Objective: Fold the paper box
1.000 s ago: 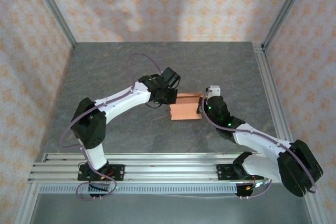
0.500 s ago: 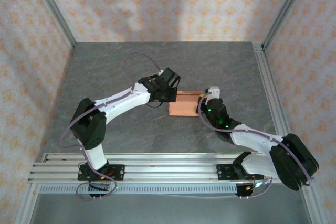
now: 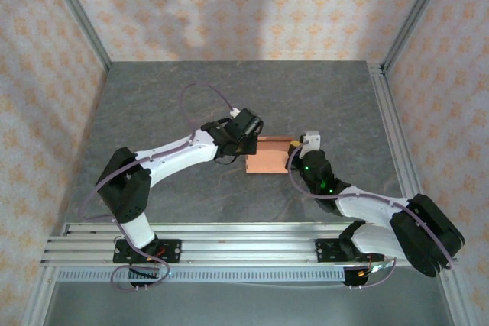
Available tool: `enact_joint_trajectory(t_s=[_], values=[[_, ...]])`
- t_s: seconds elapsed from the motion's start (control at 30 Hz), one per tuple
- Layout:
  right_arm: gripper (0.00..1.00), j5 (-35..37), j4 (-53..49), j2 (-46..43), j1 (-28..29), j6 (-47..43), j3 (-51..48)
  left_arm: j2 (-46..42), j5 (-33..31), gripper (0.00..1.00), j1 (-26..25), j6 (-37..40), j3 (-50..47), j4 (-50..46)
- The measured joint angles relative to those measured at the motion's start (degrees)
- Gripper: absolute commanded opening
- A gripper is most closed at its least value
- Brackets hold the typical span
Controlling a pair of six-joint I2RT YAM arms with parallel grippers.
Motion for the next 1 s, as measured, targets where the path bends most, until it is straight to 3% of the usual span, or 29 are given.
enact_joint_trajectory(t_s=[0.5, 1.0], values=[[0.00, 0.4, 3.6, 0.1, 0.1, -0.6, -1.8, -2.9, -4.5, 0.00, -2.7, 0.0, -6.4, 7.3], [0.00, 2.4, 13.3, 6.2, 0.1, -3.8, -2.2, -4.3, -10.9, 0.00, -3.7, 2.0, -10.3, 16.8]])
